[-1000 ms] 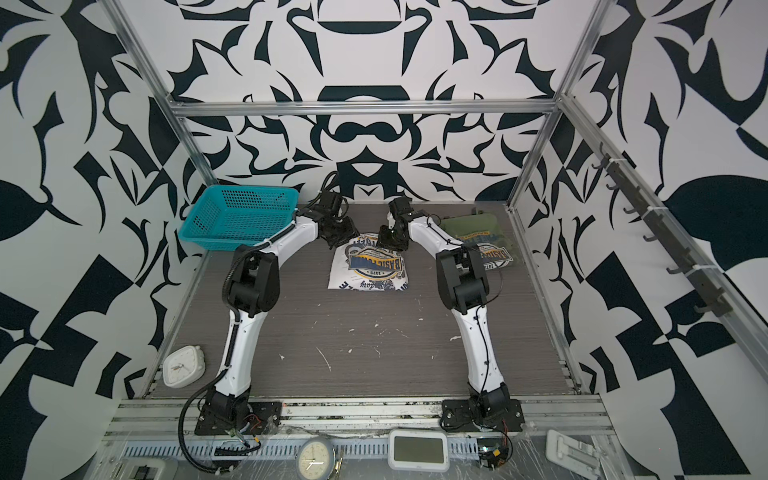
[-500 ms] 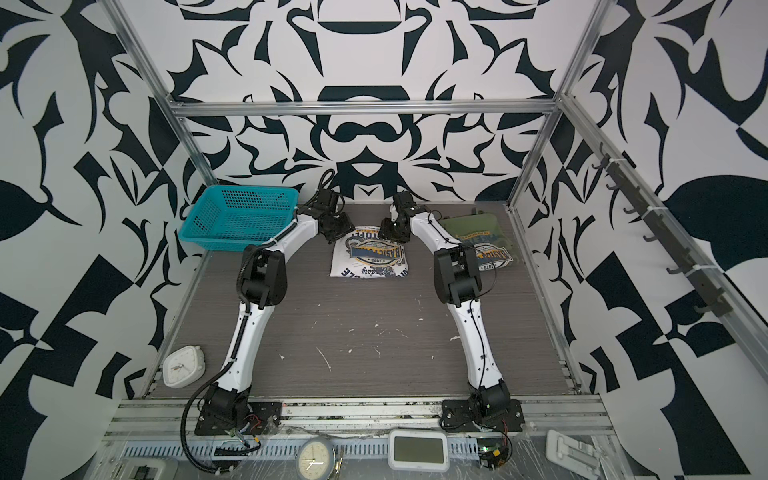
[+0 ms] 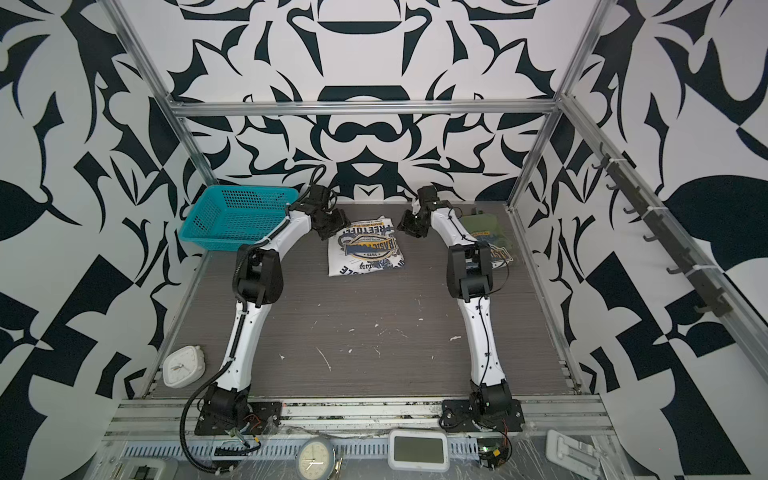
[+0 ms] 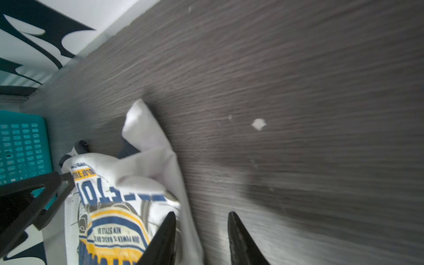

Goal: Fold and stack tank tops
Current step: Fold the tank top at the top-center of the table, then pick up the tank top from the top-center of the table.

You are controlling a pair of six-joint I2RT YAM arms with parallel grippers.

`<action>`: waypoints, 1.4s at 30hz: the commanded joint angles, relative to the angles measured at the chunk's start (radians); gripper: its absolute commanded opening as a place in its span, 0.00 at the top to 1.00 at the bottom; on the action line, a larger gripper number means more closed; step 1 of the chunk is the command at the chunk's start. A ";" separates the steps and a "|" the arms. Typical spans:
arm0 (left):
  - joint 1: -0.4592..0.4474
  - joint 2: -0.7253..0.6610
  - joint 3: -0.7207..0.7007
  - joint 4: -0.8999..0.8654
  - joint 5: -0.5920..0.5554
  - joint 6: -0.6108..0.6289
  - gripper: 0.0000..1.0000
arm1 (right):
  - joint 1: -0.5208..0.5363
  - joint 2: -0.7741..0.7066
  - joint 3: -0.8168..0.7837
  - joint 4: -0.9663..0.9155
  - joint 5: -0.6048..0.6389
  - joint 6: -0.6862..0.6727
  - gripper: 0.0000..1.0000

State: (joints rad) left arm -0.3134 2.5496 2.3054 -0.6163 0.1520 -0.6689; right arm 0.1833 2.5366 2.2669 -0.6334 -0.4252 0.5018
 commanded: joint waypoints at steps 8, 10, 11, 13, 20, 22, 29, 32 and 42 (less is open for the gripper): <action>0.007 -0.333 -0.329 -0.056 -0.023 -0.003 0.06 | 0.031 -0.267 -0.298 0.052 -0.023 -0.064 0.30; 0.007 -0.370 -0.423 -0.030 -0.032 -0.011 0.04 | 0.041 -0.277 -0.342 0.067 -0.019 -0.079 0.26; 0.008 -0.378 -0.461 -0.022 -0.034 -0.012 0.03 | 0.046 -0.276 -0.359 0.073 -0.015 -0.083 0.20; 0.008 -0.381 -0.513 0.010 -0.017 -0.013 0.03 | 0.053 -0.267 -0.375 0.081 -0.017 -0.081 0.14; 0.007 -0.337 -0.586 0.108 0.059 -0.050 0.06 | 0.086 -0.205 -0.359 0.074 -0.021 -0.080 0.16; 0.008 -0.318 -0.583 0.116 0.074 -0.056 0.10 | 0.098 -0.192 -0.358 0.076 -0.025 -0.078 0.18; -0.001 -0.267 -0.574 0.157 0.130 -0.084 0.36 | 0.125 -0.126 -0.332 0.058 -0.037 -0.036 0.27; -0.018 -0.244 -0.561 0.172 0.153 -0.095 0.47 | 0.128 -0.124 -0.337 0.062 -0.036 -0.029 0.34; -0.104 -0.231 -0.523 0.228 0.182 -0.154 0.87 | 0.082 -0.210 -0.346 -0.011 0.031 -0.080 1.00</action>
State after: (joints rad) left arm -0.3748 2.3013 1.7580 -0.4042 0.3054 -0.7979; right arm 0.2886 2.3848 1.9331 -0.5728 -0.4423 0.4465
